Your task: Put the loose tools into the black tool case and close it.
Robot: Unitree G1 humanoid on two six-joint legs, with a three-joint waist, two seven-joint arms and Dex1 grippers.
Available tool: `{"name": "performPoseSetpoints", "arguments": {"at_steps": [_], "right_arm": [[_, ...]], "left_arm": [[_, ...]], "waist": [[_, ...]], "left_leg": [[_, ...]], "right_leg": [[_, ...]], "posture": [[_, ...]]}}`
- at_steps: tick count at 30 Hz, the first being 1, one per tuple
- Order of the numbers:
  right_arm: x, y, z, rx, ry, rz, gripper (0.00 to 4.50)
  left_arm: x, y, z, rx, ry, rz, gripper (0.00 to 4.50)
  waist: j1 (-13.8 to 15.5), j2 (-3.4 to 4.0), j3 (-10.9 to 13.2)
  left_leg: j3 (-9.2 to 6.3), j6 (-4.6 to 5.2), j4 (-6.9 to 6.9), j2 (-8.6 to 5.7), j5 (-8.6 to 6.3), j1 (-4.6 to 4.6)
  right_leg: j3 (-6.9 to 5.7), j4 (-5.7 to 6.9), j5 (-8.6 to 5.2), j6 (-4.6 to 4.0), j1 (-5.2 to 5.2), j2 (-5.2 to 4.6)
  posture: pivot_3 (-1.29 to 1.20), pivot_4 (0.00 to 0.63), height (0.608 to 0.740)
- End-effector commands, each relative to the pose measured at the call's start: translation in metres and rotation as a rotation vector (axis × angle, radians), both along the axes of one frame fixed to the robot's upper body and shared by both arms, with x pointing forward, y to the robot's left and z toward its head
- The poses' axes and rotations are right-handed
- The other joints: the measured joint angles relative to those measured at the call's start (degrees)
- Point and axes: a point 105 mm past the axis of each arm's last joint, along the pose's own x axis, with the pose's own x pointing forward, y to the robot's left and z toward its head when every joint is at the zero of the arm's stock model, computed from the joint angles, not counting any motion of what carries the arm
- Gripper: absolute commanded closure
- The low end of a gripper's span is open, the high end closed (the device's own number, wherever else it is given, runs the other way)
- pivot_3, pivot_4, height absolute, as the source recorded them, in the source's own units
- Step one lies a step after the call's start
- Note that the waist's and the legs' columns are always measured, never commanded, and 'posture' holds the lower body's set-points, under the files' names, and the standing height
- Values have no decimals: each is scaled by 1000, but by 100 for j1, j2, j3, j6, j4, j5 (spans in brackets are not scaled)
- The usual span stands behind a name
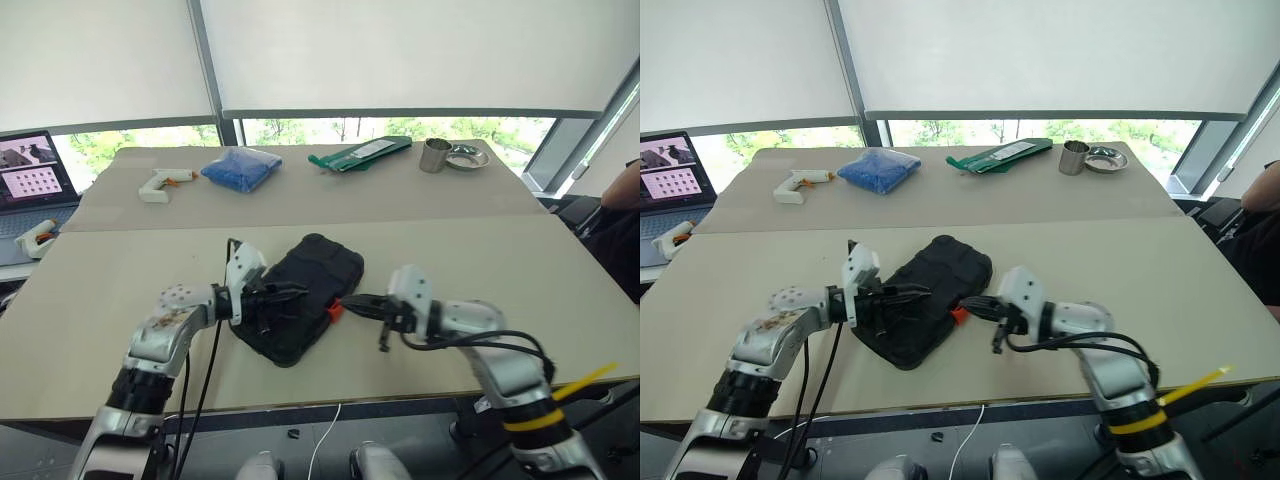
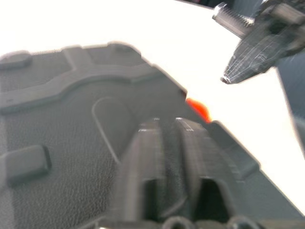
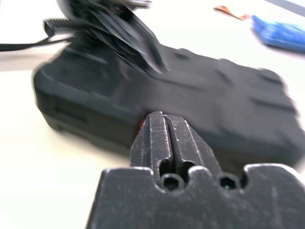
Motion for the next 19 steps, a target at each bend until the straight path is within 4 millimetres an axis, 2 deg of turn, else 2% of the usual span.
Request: {"name": "performPoseSetpoints", "arguments": {"at_steps": [1, 2, 4, 5, 6, 7, 8, 9, 11, 14, 19], "right_arm": [[-7, -32, 16, -20, -84, -43, 2649], [-8, -37, 15, -37, -96, -47, 2360], [-14, -55, 11, -81, -158, -22, 1569], [-16, -62, 9, -83, -170, -16, 1397], [-15, -71, 7, -94, -191, -35, 895], [-14, -77, 6, -98, -204, -49, 643], [-14, -84, 0, -108, -165, -53, 203], [-14, -90, -3, -111, -149, -59, 17], [-15, -95, -11, -127, -118, -51, 17], [-16, -97, -23, -168, -113, -27, 17], [-10, -96, -29, -145, -143, -56, 17]], "left_arm": [[-4, 43, 26, 45, -151, 122, 1903], [-5, 49, 27, 59, -161, 141, 1565], [-10, 80, 29, 99, -191, 247, 745], [-13, 93, 28, 125, -198, 295, 557], [-15, 107, 24, 172, -206, 354, 48], [-17, 115, 22, 204, -210, 386, 0], [-22, 128, 16, 257, -210, 430, 0], [-27, 139, 9, 294, -201, 461, 0], [-36, 156, -4, 334, -180, 514, 0], [-46, 170, -20, 355, -157, 573, 0], [-53, 175, -28, 344, -168, 644, 0]], "waist": [[3, -12, 29], [12, -13, 42], [25, -14, 57], [25, -18, 61], [25, -21, 67], [21, -25, 76], [23, -28, 84], [26, -29, 89], [31, -34, 96], [70, -37, 99], [138, -38, 100]], "left_leg": [[0, 1, 0, 1, -1, -6], [-2, 2, 0, 1, -2, -15], [0, 2, 0, -1, -2, -36], [2, 2, 0, -2, -2, -45], [4, 2, 0, -2, -2, -49], [7, 4, 0, -2, -6, -50], [11, 5, 0, -3, -8, -50], [12, 4, 0, -6, -8, -51], [17, 5, 0, -11, -9, -51], [20, 5, 0, -11, -9, -50], [30, 4, 2, -6, -10, -47]], "right_leg": [[-1, -1, 6, 7, -5, 3], [-5, -3, 7, 9, -12, 4], [-7, -3, 7, 10, -36, 0], [-5, -3, 8, 11, -45, -1], [-5, -4, 8, 11, -48, -2], [-4, -5, 8, 11, -48, -5], [-3, -5, 9, 9, -49, -9], [-3, -6, 10, 7, -50, -13], [-2, -6, 14, 0, -51, -24], [-3, -6, 15, -2, -52, -29], [-4, -4, 16, -4, -53, -30]], "posture": [[0, 150, 740], [0, 150, 740], [0, 150, 740], [0, 150, 740], [0, 150, 740], [0, 150, 740], [0, 150, 740], [0, 150, 740], [0, 150, 740], [0, 150, 740], [0, 150, 740]]}}
